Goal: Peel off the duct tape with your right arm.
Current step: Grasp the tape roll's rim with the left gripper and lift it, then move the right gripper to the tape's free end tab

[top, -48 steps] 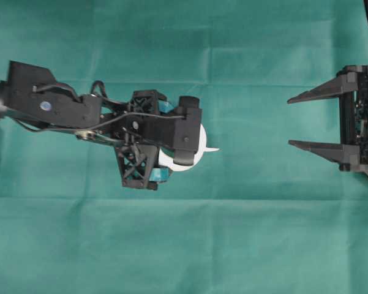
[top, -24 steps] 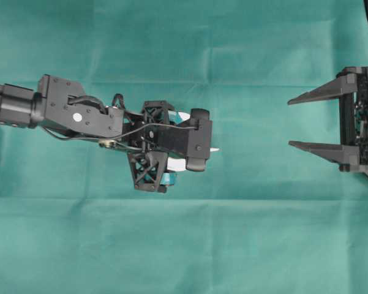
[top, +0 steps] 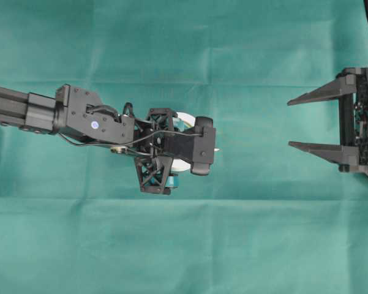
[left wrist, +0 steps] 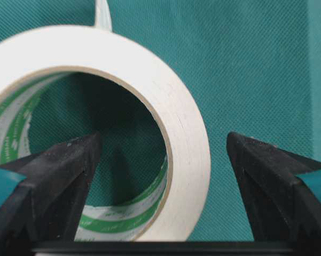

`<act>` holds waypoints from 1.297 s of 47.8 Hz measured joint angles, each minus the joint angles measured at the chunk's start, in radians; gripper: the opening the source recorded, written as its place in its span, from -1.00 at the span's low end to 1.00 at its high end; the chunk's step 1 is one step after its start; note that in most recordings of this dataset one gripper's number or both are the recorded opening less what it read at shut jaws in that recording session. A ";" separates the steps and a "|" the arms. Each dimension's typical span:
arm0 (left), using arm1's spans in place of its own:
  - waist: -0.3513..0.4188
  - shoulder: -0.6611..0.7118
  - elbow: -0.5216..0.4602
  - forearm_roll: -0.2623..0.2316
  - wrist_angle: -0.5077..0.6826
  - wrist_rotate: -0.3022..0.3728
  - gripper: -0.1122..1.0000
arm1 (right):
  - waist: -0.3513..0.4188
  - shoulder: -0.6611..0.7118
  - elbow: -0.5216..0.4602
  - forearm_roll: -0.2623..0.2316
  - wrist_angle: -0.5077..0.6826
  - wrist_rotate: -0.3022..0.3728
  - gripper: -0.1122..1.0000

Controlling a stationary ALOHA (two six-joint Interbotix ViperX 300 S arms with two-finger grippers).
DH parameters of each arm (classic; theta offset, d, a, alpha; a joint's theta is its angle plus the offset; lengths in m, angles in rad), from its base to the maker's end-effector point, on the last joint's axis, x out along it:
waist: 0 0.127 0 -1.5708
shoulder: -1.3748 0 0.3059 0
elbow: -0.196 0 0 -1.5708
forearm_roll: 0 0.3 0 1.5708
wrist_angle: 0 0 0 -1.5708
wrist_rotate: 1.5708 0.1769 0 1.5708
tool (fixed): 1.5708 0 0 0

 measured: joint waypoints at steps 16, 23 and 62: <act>0.000 0.011 0.008 0.002 -0.009 0.000 0.88 | -0.005 0.002 0.002 0.000 0.000 0.000 0.47; 0.000 0.011 0.014 0.002 -0.009 0.000 0.87 | -0.005 0.002 0.008 0.000 -0.003 0.000 0.47; 0.000 -0.058 -0.005 0.002 0.081 -0.002 -0.42 | -0.005 0.005 0.015 0.003 -0.025 0.000 0.47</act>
